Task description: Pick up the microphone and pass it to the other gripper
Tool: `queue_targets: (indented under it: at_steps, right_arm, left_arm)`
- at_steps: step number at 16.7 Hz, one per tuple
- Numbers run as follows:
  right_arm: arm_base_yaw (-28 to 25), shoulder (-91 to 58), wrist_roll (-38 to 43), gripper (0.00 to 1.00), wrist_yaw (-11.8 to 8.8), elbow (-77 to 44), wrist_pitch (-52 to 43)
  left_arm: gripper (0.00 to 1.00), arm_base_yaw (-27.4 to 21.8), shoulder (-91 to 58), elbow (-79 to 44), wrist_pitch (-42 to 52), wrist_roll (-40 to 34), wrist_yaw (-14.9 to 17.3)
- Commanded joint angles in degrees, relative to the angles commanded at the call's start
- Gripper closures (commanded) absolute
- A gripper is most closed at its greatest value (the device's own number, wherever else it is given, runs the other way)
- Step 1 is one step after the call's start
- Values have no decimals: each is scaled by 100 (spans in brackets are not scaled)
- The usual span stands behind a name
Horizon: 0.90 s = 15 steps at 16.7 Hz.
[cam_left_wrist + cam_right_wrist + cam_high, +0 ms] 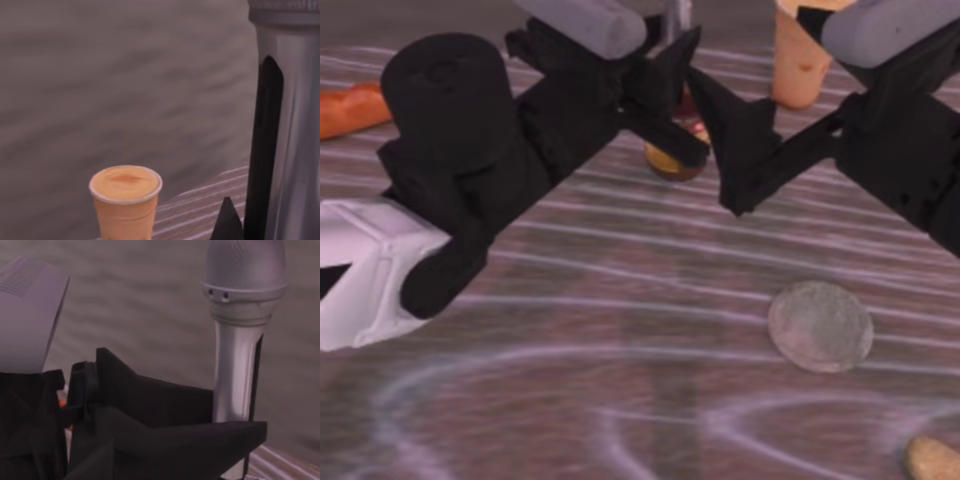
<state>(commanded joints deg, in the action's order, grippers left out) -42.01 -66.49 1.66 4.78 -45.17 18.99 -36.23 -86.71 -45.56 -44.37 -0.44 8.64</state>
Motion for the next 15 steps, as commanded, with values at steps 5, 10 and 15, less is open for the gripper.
queue_targets:
  at_steps: [5, 10, 15]
  right_arm:
    - [32, -405, 1, 0, -22, -333, 112]
    - [107, -1858, 5, 0, -78, -1349, 475]
    - [152, -2334, 3, 0, -116, -1738, 598]
  left_arm:
    - [100, 0, 0, 0, 0, 0, 0]
    - [100, 0, 0, 0, 0, 0, 0]
    - [100, 0, 0, 0, 0, 0, 0]
